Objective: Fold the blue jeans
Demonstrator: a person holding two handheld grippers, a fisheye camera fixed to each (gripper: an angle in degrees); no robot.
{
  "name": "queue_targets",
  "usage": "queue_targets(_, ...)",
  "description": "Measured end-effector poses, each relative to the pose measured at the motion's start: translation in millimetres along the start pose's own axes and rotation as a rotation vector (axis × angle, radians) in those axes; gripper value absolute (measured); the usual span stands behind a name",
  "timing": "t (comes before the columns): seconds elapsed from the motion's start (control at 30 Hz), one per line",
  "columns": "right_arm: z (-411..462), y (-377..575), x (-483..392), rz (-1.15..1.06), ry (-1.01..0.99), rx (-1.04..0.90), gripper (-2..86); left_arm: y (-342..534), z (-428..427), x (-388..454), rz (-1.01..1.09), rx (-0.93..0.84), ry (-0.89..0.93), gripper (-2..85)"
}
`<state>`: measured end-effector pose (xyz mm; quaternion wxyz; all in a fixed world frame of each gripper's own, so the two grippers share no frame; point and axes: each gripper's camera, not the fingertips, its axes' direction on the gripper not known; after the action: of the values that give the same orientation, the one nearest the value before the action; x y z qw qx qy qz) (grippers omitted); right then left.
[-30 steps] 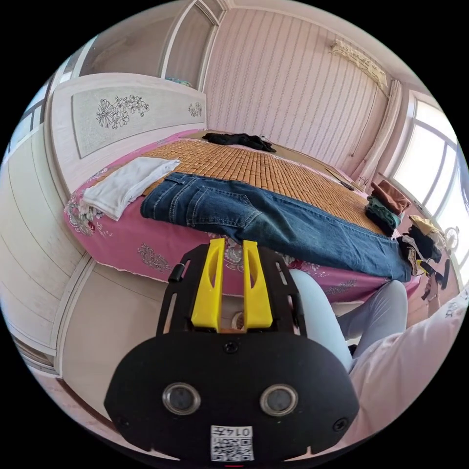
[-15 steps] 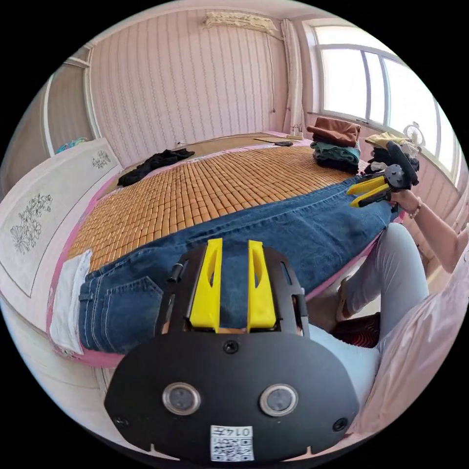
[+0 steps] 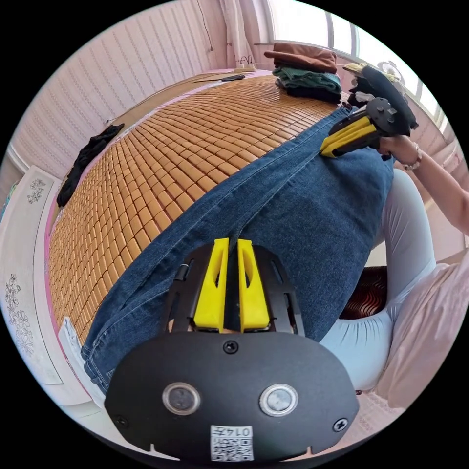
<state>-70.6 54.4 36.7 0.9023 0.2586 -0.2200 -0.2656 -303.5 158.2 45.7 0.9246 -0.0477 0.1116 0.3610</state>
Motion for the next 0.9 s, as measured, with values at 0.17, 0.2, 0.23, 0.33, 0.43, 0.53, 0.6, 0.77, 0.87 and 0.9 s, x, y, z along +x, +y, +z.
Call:
queue_targets(0.17, -3, -3, -13, 0.001, 0.071, 0.007, 0.7, -14, -9, 14, 0.032, 0.003, -0.046, -0.3)
queue_targets(0.2, -3, -3, -13, 0.001, 0.071, 0.008, 0.7, -17, -13, 19, 0.063, -0.002, -0.066, -0.5)
queue_targets(0.23, -5, -2, -13, 0.004, 0.065, 0.011, 0.6, -19, -15, 22, 0.073, -0.005, -0.073, -0.6)
queue_targets(0.33, -15, 4, -12, 0.013, 0.058, 0.044, 0.5, -23, -35, 39, 0.161, 0.008, -0.142, -0.7)
queue_targets(0.43, -31, 12, -10, 0.020, 0.059, 0.098, 0.4, -29, -50, 51, 0.208, 0.015, -0.205, -0.8)
queue_targets(0.53, -51, 15, -4, 0.021, 0.066, 0.128, 0.3, -38, -74, 53, 0.179, 0.072, -0.255, -0.8)
queue_targets(0.6, -65, 12, 4, 0.032, 0.071, 0.146, 0.3, -50, -96, 49, 0.149, 0.126, -0.302, -0.8)
queue_targets(0.77, -38, -12, 38, 0.103, 0.022, 0.085, 0.6, -78, -52, 26, 0.025, 0.014, -0.262, -0.9)
queue_targets(0.87, 5, -1, 52, 0.178, -0.082, 0.052, 1.1, -74, -15, 27, -0.001, -0.042, -0.227, -0.9)
queue_targets(0.9, 1, 6, 53, 0.195, -0.085, 0.094, 1.2, -71, -16, 28, -0.007, -0.033, -0.226, -0.9)
